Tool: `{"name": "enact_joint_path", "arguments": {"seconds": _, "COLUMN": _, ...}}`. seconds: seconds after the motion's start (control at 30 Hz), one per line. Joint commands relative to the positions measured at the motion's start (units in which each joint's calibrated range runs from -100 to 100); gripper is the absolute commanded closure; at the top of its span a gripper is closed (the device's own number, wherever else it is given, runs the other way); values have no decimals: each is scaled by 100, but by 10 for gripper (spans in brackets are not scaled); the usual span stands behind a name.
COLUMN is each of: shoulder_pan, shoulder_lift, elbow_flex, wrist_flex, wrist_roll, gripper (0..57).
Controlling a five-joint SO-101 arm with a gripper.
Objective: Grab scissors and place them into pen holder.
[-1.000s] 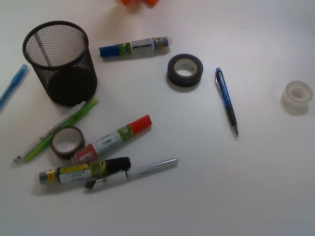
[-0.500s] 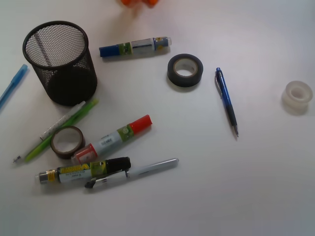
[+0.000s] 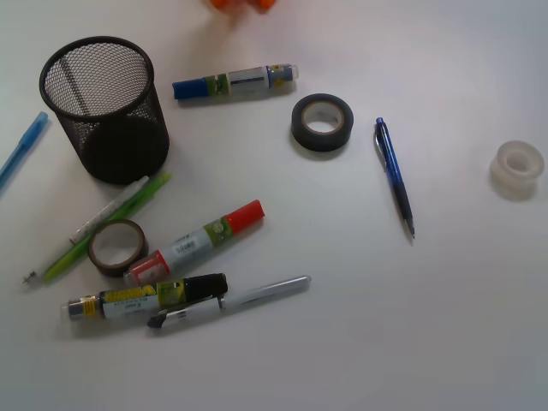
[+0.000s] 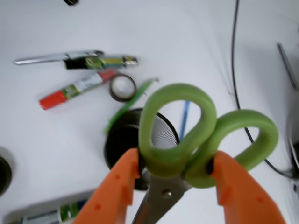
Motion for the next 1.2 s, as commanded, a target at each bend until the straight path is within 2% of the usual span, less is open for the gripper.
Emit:
{"name": "enact_joint_path", "arguments": {"seconds": 0.0, "shoulder_pan": -142, "shoulder_lift": -713, "elbow_flex": 2280, "wrist_flex": -2335, "wrist_roll": -186, "gripper": 572}}
{"name": "enact_joint_path", "arguments": {"seconds": 0.13, "shoulder_pan": -246, "shoulder_lift": -789, "elbow_flex": 3648, "wrist_flex": -4531, "wrist_roll": -225, "gripper": 573}}
{"name": "enact_joint_path", "arguments": {"seconds": 0.4, "shoulder_pan": -179, "shoulder_lift": -356, "elbow_flex": 3929, "wrist_flex": -5887, "wrist_roll": -220, "gripper": 573}}
{"name": "enact_joint_path", "arguments": {"seconds": 0.67, "shoulder_pan": 300, "shoulder_lift": -883, "elbow_flex": 5523, "wrist_flex": -6097, "wrist_roll": -542, "gripper": 573}}
{"name": "enact_joint_path", "arguments": {"seconds": 0.93, "shoulder_pan": 300, "shoulder_lift": -959, "elbow_flex": 5858, "wrist_flex": -6491, "wrist_roll": -552, "gripper": 570}}
{"name": "enact_joint_path", "arguments": {"seconds": 1.0, "shoulder_pan": 292, "shoulder_lift": -959, "elbow_flex": 5858, "wrist_flex": -6491, "wrist_roll": -547, "gripper": 522}}
{"name": "enact_joint_path", "arguments": {"seconds": 1.1, "shoulder_pan": 255, "shoulder_lift": -1027, "elbow_flex": 5867, "wrist_flex": -6482, "wrist_roll": -523, "gripper": 352}}
{"name": "enact_joint_path", "arguments": {"seconds": 1.13, "shoulder_pan": 240, "shoulder_lift": -1027, "elbow_flex": 5867, "wrist_flex": -6499, "wrist_roll": -518, "gripper": 318}}
{"name": "enact_joint_path", "arguments": {"seconds": 1.17, "shoulder_pan": 232, "shoulder_lift": -1036, "elbow_flex": 5867, "wrist_flex": -6526, "wrist_roll": -513, "gripper": 313}}
